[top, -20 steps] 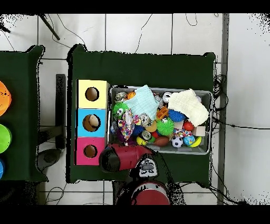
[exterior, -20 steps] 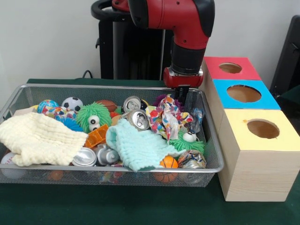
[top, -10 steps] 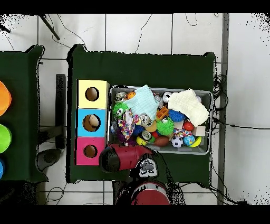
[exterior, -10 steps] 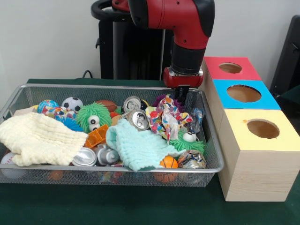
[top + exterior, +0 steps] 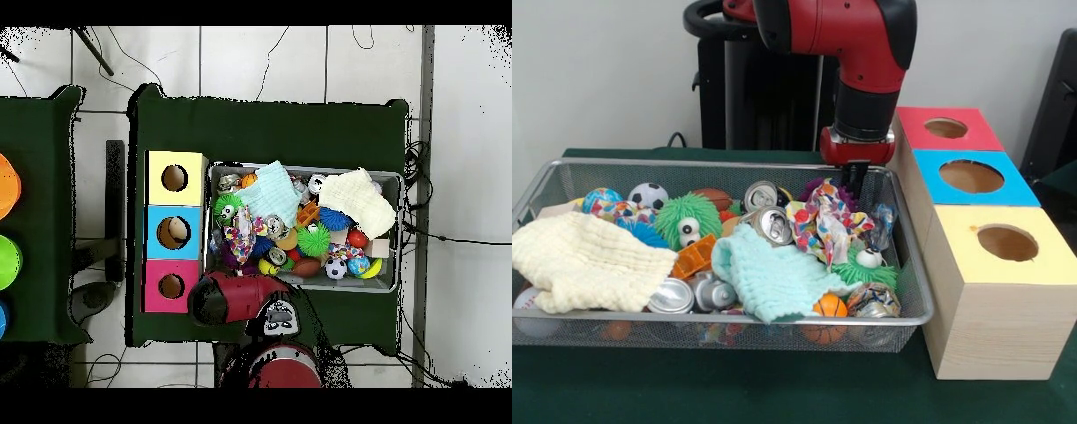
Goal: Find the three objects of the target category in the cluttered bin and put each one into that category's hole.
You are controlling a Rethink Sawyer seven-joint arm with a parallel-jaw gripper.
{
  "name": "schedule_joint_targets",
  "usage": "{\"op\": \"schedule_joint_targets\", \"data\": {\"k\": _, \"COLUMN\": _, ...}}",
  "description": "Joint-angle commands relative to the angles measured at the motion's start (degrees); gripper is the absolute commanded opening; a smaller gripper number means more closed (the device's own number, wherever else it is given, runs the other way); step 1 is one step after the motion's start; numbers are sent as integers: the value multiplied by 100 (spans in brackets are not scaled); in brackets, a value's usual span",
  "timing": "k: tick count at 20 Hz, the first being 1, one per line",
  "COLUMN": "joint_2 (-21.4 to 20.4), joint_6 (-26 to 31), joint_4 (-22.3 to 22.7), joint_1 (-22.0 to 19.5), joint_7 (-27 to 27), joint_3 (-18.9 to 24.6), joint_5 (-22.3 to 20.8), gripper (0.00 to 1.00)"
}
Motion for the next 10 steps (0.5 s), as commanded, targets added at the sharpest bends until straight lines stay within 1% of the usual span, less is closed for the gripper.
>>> {"op": "schedule_joint_targets", "data": {"k": 1, "joint_2": -49, "joint_6": 418, "joint_4": -164, "joint_1": 49, "joint_7": 971, "joint_3": 161, "joint_5": 324, "gripper": 0}}
{"op": "schedule_joint_targets", "data": {"k": 10, "joint_2": -127, "joint_6": 327, "joint_4": 63, "joint_1": 253, "joint_7": 1077, "joint_3": 86, "joint_5": 444, "gripper": 0}}
